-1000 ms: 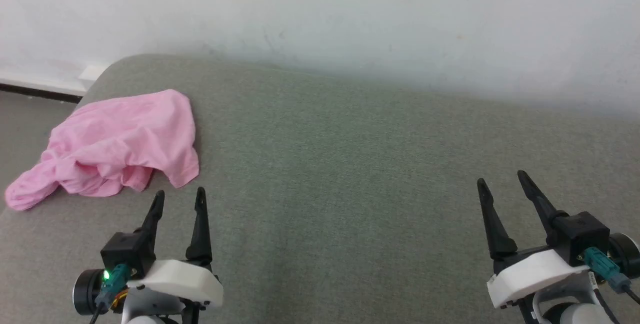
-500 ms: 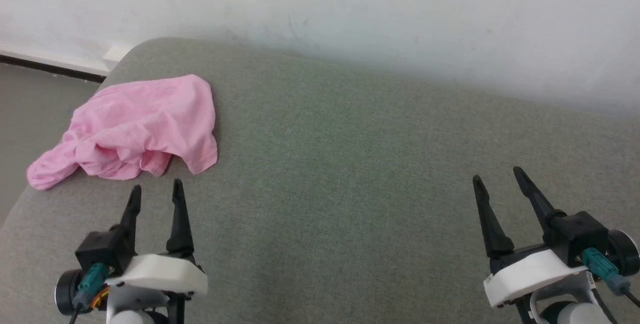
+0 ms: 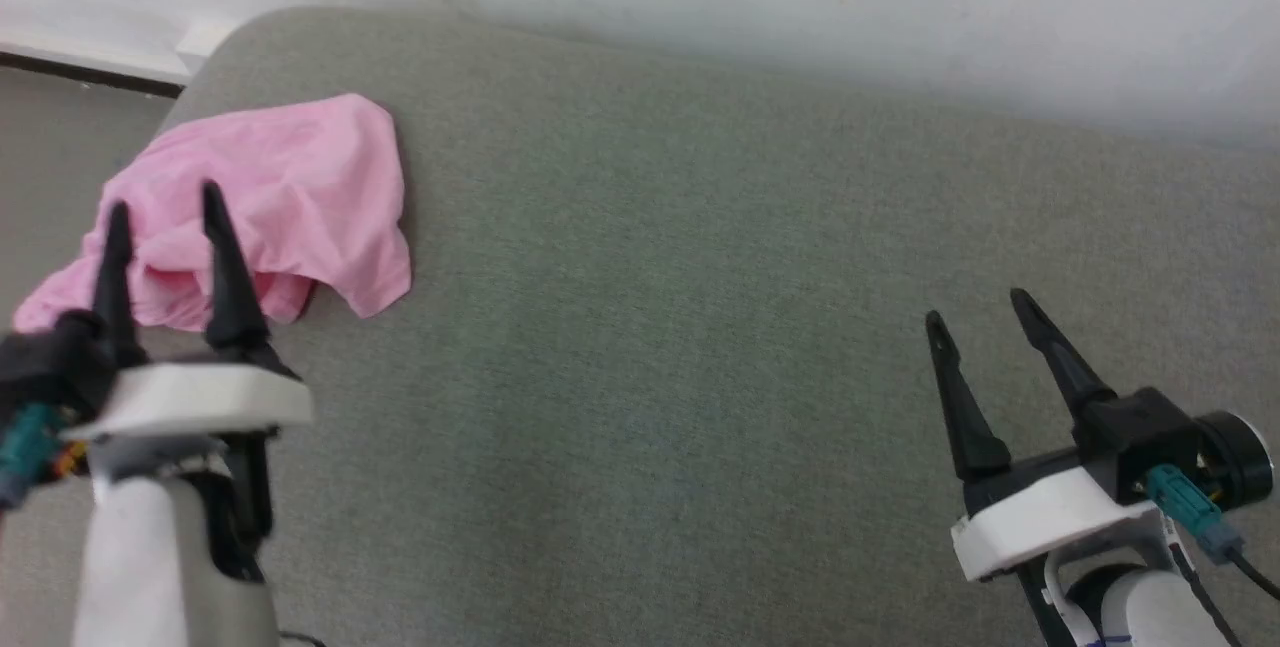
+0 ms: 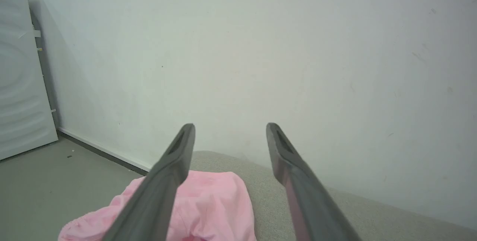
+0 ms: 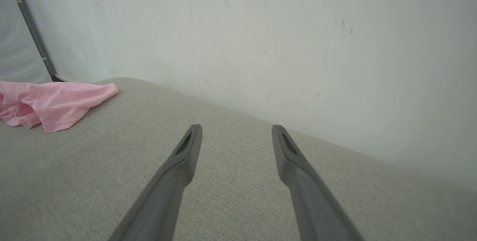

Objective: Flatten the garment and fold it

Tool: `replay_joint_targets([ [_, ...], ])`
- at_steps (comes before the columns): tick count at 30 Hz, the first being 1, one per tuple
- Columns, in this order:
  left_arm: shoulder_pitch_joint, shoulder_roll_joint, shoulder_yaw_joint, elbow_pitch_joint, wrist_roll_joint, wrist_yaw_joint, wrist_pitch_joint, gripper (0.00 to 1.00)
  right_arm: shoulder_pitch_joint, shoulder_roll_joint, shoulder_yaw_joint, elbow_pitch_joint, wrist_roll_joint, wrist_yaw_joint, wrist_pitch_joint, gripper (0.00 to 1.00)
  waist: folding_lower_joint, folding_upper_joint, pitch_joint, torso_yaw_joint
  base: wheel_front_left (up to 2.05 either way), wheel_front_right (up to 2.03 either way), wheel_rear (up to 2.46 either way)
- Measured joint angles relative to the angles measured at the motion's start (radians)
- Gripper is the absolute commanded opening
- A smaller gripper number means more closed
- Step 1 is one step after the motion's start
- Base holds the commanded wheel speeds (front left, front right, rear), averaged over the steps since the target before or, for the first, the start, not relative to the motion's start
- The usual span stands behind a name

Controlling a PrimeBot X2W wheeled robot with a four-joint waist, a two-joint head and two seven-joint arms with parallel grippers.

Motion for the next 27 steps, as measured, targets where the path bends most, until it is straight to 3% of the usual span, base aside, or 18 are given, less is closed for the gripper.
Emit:
replay_joint_targets([
  [6,-0.15,0.094,0.036,0.115,-0.011,-0.026,-0.005,1.0,-0.012,0.001,0.01,-0.01,-0.011,0.0,0.009,1.0,0.0,0.0,0.063,-0.026,0.0,0.0,0.0],
  [11,-0.308,0.201,0.059,0.27,-0.045,-0.044,0.062,1.0,-0.019,0.001,0.009,-0.031,-0.027,0.0,0.01,1.0,0.0001,0.0,0.123,-0.045,0.0,0.0,0.0],
  [18,-0.477,0.305,0.048,0.508,-0.102,-0.078,0.221,1.0,-0.069,-0.001,0.026,-0.063,-0.075,0.0,0.007,1.0,0.0001,-0.0001,0.209,-0.068,0.0,0.0,0.0],
  [27,-0.597,0.365,0.041,0.796,-0.211,-0.095,0.493,1.0,-0.1,-0.005,0.052,-0.087,-0.081,0.0,0.008,1.0,0.0,0.0,0.309,-0.09,0.0,0.0,0.0],
])
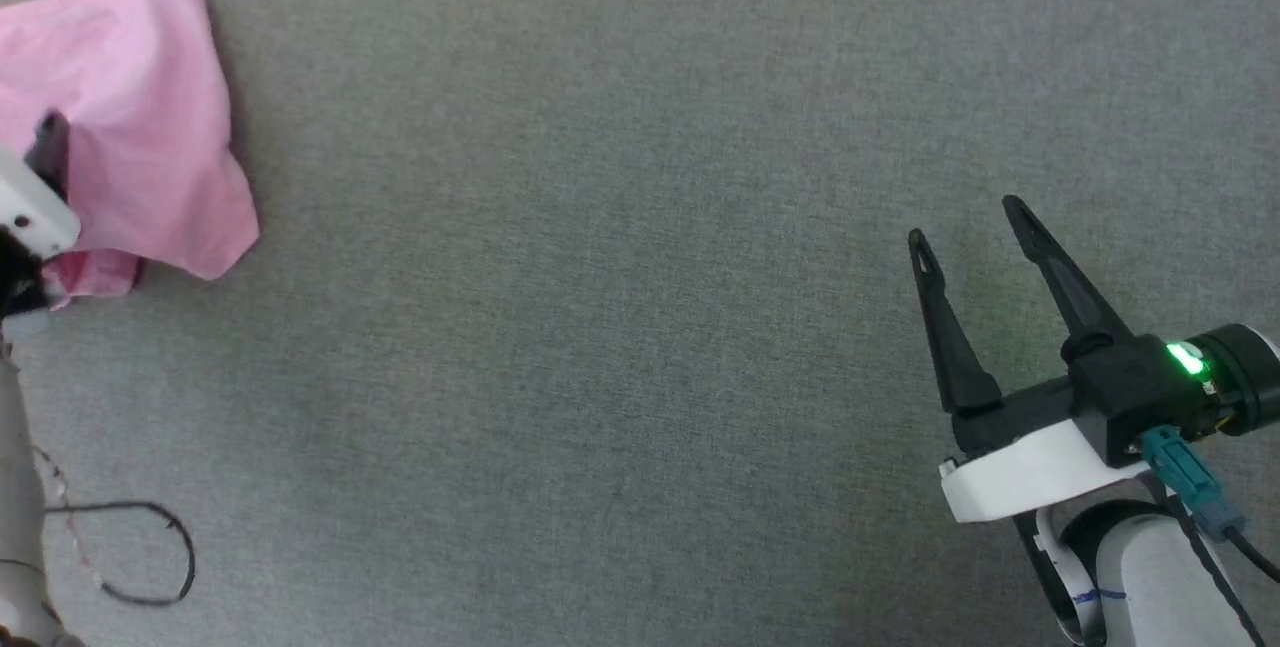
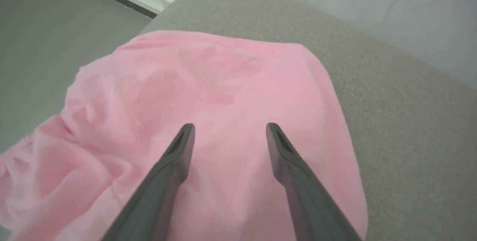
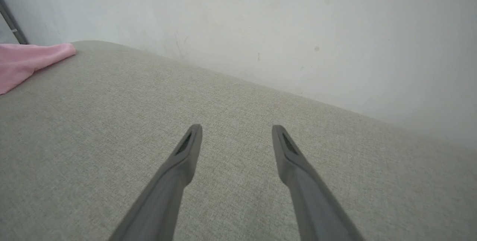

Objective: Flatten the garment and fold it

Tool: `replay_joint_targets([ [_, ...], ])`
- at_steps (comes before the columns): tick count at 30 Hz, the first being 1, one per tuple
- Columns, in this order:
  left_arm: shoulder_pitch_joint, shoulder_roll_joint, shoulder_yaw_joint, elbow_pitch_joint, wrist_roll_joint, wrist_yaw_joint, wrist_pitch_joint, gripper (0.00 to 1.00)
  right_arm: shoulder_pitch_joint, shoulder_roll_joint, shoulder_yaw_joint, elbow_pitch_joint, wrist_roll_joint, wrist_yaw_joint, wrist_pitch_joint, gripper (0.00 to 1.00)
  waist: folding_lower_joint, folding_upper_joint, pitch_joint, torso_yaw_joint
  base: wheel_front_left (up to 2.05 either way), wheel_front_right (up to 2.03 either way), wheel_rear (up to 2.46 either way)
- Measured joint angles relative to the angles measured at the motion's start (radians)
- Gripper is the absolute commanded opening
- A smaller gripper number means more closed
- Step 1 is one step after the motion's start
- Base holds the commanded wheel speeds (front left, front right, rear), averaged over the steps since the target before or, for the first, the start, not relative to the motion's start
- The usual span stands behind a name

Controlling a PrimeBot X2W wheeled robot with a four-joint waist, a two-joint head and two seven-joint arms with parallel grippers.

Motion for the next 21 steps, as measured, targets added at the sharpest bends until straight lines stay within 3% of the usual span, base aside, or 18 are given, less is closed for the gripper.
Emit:
replay_joint_targets([
  [7,-0.056,0.059,-0.028,0.181,-0.035,-0.009,0.189,1.0,-0.018,-0.001,0.014,-0.006,0.001,0.0,-0.002,1.0,-0.0001,-0.0001,0.053,-0.015,0.0,0.0,0.0],
  [8,-0.069,0.069,-0.029,0.195,-0.043,-0.01,0.207,0.83,-0.02,0.0,0.016,-0.007,0.001,0.0,-0.004,1.0,-0.0002,0.0,0.058,-0.016,0.0,0.0,0.0],
  [9,-0.084,0.075,-0.026,0.212,-0.055,-0.01,0.227,0.33,-0.021,0.0,0.018,-0.008,0.001,0.0,-0.006,1.0,-0.0002,0.0,0.062,-0.018,0.0,0.0,0.0],
  [10,-0.098,0.078,-0.019,0.226,-0.074,-0.01,0.246,0.0,-0.022,0.0,0.018,-0.009,0.002,0.0,-0.009,1.0,-0.0003,0.0,0.065,-0.019,0.0,0.0,0.0],
  [15,-0.125,0.094,-0.048,0.255,-0.105,-0.018,0.269,0.0,-0.033,0.0,0.021,-0.011,0.007,0.0,-0.02,1.0,-0.0001,-0.0001,0.062,-0.015,0.0,0.0,0.0],
  [21,-0.124,0.135,-0.156,0.236,-0.083,-0.019,0.145,0.0,-0.033,0.002,0.019,0.007,0.016,0.0,-0.043,1.0,-0.0001,-0.0001,0.016,-0.007,0.0,0.0,0.0],
])
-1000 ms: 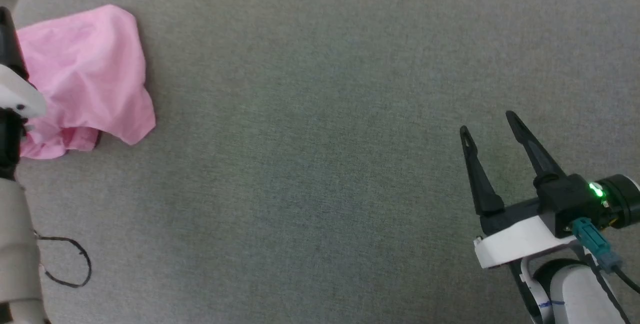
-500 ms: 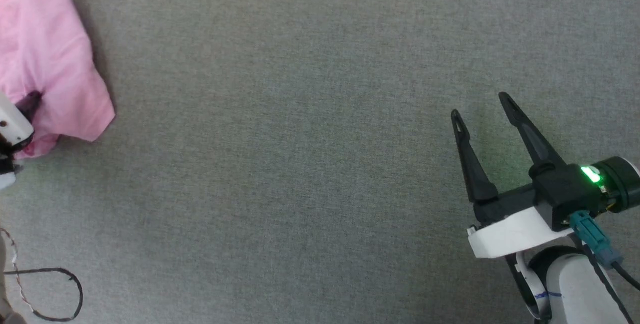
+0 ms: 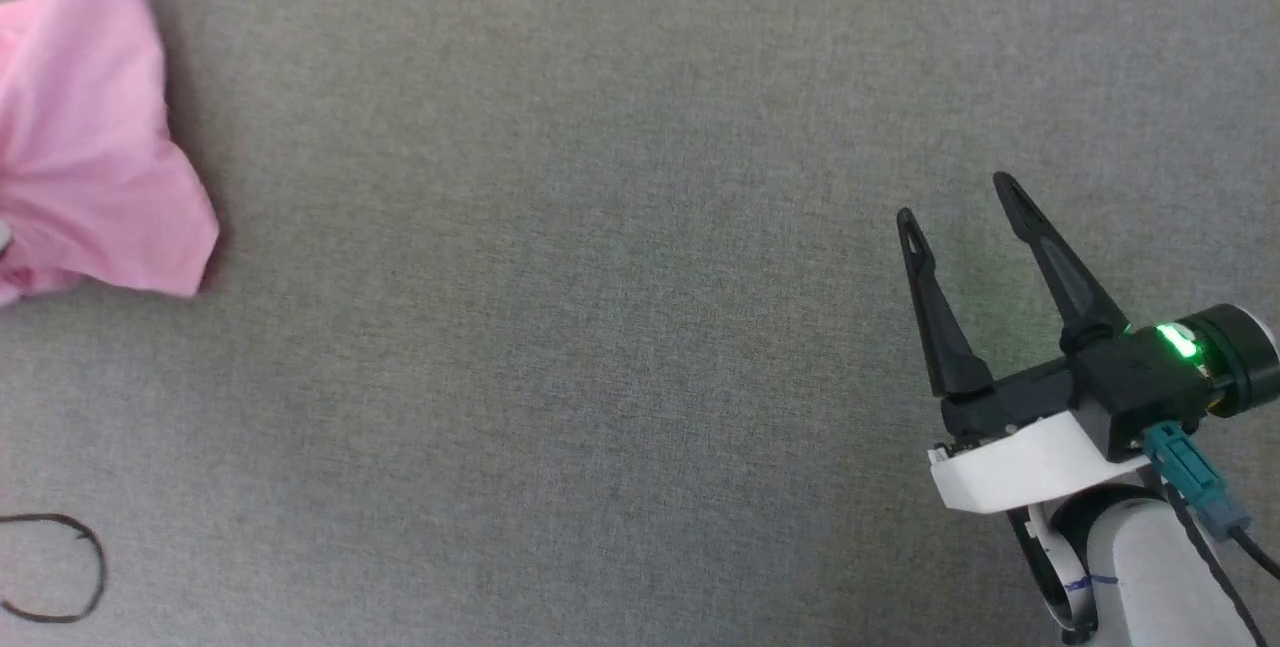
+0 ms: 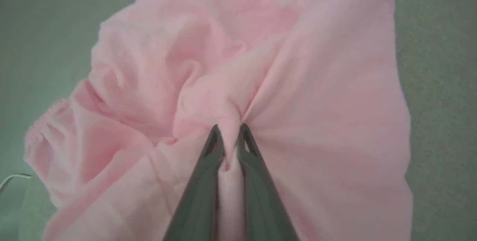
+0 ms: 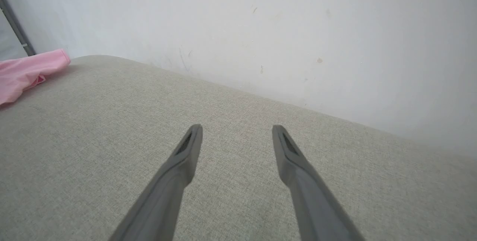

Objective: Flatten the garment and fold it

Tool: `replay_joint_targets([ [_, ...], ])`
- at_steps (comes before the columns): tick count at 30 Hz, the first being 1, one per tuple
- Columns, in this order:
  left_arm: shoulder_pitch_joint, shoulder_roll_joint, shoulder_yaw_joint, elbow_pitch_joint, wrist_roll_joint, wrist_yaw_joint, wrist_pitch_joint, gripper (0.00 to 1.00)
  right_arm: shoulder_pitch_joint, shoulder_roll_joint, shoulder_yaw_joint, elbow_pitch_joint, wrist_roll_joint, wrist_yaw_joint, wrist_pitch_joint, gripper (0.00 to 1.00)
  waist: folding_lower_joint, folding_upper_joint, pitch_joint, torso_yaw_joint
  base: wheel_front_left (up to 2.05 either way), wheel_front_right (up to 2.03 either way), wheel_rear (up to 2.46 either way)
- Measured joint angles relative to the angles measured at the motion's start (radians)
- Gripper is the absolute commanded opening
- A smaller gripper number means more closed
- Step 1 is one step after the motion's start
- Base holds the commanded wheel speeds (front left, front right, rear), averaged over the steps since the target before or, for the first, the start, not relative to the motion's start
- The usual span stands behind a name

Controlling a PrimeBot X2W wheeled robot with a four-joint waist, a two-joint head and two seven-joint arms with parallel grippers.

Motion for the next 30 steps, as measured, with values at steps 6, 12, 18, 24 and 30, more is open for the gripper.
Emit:
replay_joint_targets([
  [6,-0.038,0.028,-0.099,-0.07,0.015,0.0,-0.219,0.0,0.012,0.003,-0.014,0.033,0.018,0.0,-0.024,1.0,-0.0002,0.0,-0.082,0.008,0.0,0.0,0.0],
  [12,-0.117,0.007,-0.168,-0.121,0.04,0.0,-0.493,0.0,0.057,0.004,-0.048,0.053,0.063,0.0,-0.046,1.0,-0.0003,0.0,-0.181,0.013,0.0,0.0,0.0],
  [18,-0.124,-0.083,-0.218,-0.149,0.045,0.0,-0.697,0.0,0.112,0.004,-0.09,0.063,0.095,0.0,-0.055,1.0,-0.0003,0.0,-0.282,0.002,0.0,0.0,0.0],
  [24,-0.056,-0.166,-0.239,-0.239,0.07,0.003,-0.733,0.0,0.148,0.005,-0.11,0.057,0.113,0.0,-0.054,1.0,-0.0004,0.0001,-0.358,-0.048,0.0,0.0,0.0],
  [30,0.089,-0.321,-0.264,-0.408,0.085,0.023,-0.734,0.0,0.181,0.005,-0.123,0.056,0.119,0.0,-0.044,1.0,-0.0002,0.0,-0.399,-0.138,0.0,0.0,0.0],
])
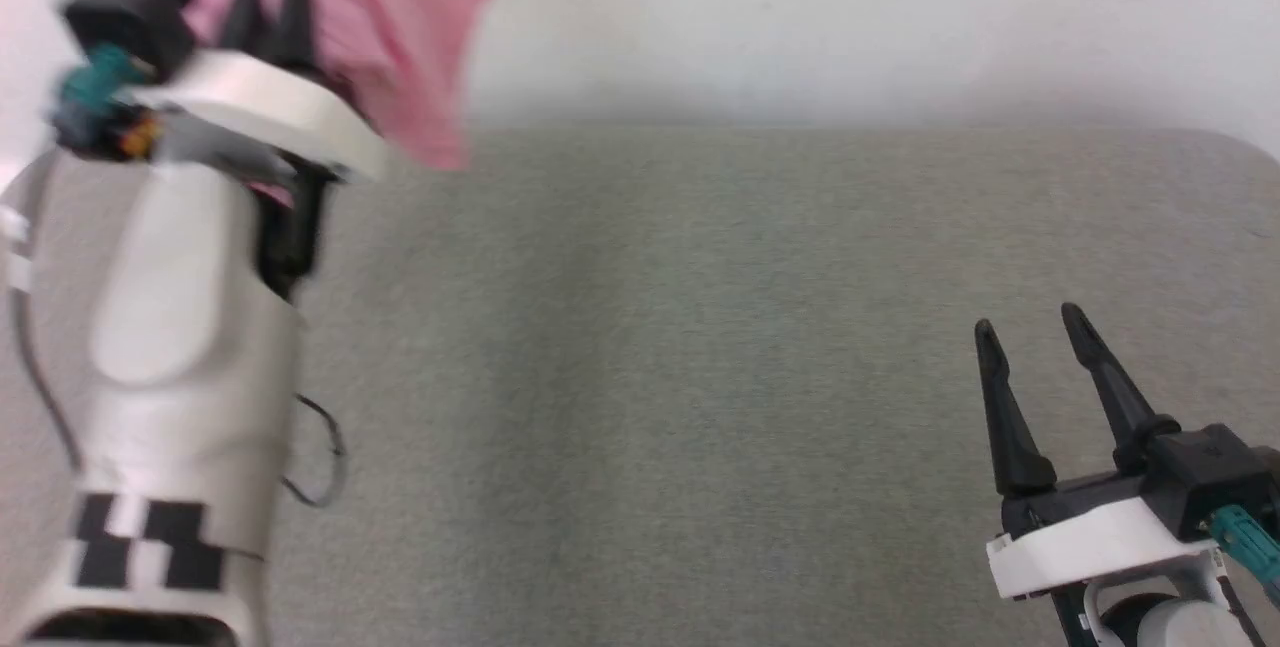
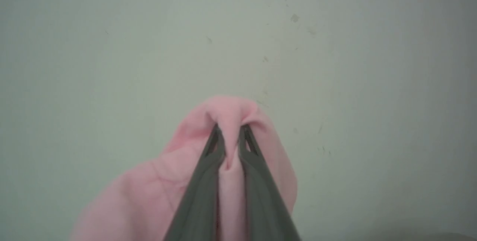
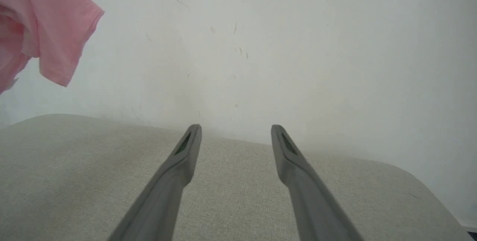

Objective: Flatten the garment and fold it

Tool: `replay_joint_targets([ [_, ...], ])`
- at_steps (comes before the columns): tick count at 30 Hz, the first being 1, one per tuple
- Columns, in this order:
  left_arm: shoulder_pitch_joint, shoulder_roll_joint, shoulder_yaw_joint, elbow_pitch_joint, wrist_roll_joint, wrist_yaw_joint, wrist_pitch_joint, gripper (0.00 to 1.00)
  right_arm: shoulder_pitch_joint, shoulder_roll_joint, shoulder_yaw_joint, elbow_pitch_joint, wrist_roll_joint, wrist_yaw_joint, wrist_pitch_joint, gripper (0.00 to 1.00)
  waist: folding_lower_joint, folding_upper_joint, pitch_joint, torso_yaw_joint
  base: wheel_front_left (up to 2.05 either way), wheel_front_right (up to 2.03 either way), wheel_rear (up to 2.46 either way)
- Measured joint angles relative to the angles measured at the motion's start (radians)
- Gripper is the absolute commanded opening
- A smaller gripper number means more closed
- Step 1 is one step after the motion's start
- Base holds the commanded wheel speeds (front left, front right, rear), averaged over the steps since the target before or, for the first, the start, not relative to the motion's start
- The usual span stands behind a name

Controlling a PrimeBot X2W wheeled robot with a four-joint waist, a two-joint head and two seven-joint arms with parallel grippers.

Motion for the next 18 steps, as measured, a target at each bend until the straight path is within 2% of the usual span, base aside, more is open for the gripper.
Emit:
replay_joint_targets([
  [7,0.216,-0.157,-0.086,-0.116,-0.018,0.005,0.0,0.0,0.03,0.0,0.003,0.0,0.017,0.0,0.009,1.0,0.0,0.0,-0.032,-0.112,0.0,0.0,0.0],
  [11,0.369,-0.189,-0.14,-0.139,-0.05,0.012,0.001,0.0,0.039,0.0,0.014,0.0,0.027,0.0,0.014,1.0,0.0,0.0,-0.04,-0.17,0.0,0.0,0.0],
  [18,0.666,-0.202,-0.201,-0.135,-0.116,0.078,0.001,0.0,0.04,-0.001,0.02,0.008,0.045,0.0,0.012,1.0,0.0,0.0,-0.028,-0.232,0.0,0.0,0.0],
])
